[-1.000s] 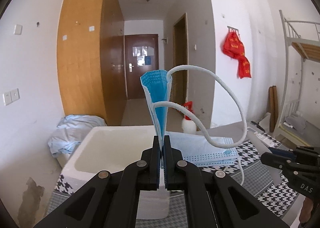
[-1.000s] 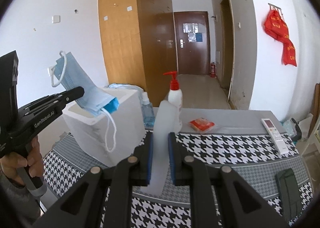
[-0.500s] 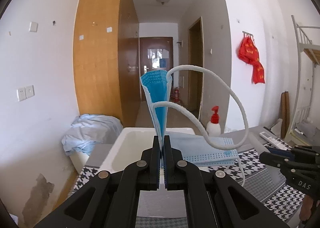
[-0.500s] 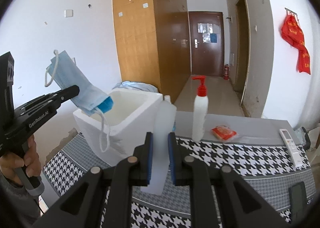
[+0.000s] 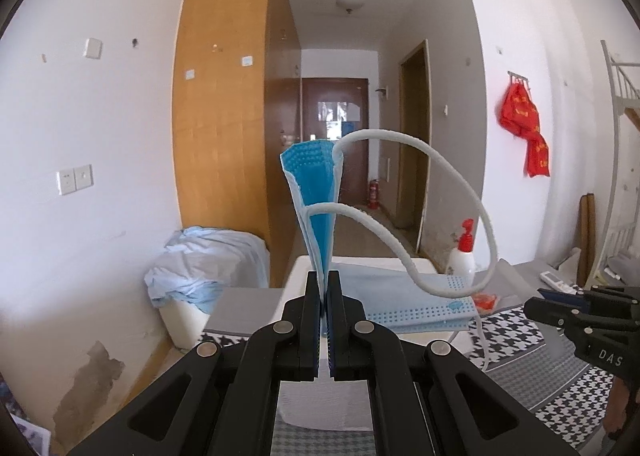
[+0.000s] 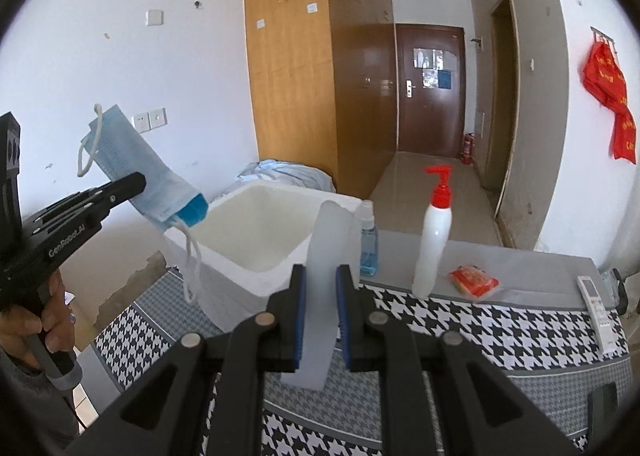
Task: Organize soft objects
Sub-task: 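Lift and carry the mask and tube with both tools toward the foam box, then open the right gripper over the foam box, dropping the white tube inside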
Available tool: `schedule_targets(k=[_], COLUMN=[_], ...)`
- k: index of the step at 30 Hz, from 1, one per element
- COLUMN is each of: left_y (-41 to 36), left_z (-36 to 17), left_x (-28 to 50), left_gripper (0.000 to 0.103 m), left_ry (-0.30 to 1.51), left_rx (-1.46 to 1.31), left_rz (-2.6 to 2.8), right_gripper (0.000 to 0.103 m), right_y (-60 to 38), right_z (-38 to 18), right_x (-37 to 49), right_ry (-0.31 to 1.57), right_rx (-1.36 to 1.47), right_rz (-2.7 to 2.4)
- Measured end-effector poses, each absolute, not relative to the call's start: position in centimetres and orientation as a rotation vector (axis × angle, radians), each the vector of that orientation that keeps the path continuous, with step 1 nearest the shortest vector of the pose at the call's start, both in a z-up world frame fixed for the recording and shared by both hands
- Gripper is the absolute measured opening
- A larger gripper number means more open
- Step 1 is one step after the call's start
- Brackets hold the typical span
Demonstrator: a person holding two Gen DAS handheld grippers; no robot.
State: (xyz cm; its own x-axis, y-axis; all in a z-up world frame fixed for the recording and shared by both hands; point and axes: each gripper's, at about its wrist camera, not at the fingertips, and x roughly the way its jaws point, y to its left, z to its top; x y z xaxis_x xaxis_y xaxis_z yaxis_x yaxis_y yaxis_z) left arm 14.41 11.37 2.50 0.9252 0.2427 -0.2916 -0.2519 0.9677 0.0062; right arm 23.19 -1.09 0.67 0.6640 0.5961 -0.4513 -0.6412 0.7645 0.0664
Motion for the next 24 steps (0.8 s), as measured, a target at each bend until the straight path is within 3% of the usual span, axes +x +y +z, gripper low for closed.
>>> schedule_targets(k=[24], left_y=[15.8], left_z=[1.4], left_x=[11.1], left_gripper=[0.002], left_ry=[0.312], left_rx=[-0.073], left_rz=[0.356], right_gripper=[0.018], right_y=[4.7], right_z=[1.5], right_x=[24.5], right_ry=[0.491], right_rx=[-0.134], right_rz=[0.766])
